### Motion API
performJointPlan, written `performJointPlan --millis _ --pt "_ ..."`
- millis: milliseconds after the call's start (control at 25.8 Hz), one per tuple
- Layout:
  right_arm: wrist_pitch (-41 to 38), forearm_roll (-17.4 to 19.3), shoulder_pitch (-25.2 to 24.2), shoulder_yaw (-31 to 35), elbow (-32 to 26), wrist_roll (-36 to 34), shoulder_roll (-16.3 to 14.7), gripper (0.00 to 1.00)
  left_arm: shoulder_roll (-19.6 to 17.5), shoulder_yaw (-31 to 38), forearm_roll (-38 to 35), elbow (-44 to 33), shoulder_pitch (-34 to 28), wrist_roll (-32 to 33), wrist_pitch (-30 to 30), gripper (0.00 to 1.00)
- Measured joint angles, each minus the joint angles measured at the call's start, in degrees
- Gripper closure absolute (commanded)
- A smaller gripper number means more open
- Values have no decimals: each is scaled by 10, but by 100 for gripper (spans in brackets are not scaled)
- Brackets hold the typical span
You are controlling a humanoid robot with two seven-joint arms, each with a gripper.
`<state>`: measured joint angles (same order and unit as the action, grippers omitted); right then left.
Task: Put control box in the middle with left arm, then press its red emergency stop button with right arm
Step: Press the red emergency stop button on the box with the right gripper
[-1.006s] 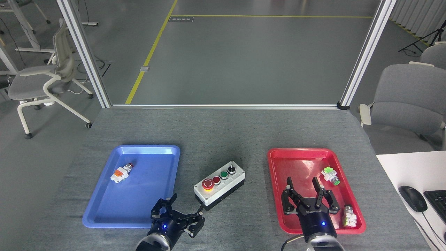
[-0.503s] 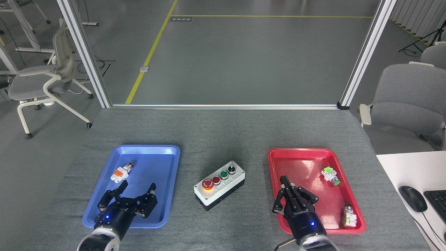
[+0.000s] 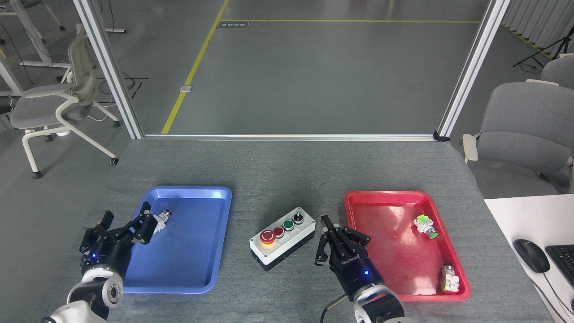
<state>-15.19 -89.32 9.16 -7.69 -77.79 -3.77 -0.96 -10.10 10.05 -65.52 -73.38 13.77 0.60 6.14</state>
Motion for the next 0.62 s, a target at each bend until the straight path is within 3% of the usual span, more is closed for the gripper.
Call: performJointPlan --millis 271,619 --pt "57 0 63 -95 87 4 17 100 2 -1 -4 15 11 -8 -21 2" --pt "90 -1 83 -142 152 6 46 100 9 -7 -4 1 -17 -29 13 1"
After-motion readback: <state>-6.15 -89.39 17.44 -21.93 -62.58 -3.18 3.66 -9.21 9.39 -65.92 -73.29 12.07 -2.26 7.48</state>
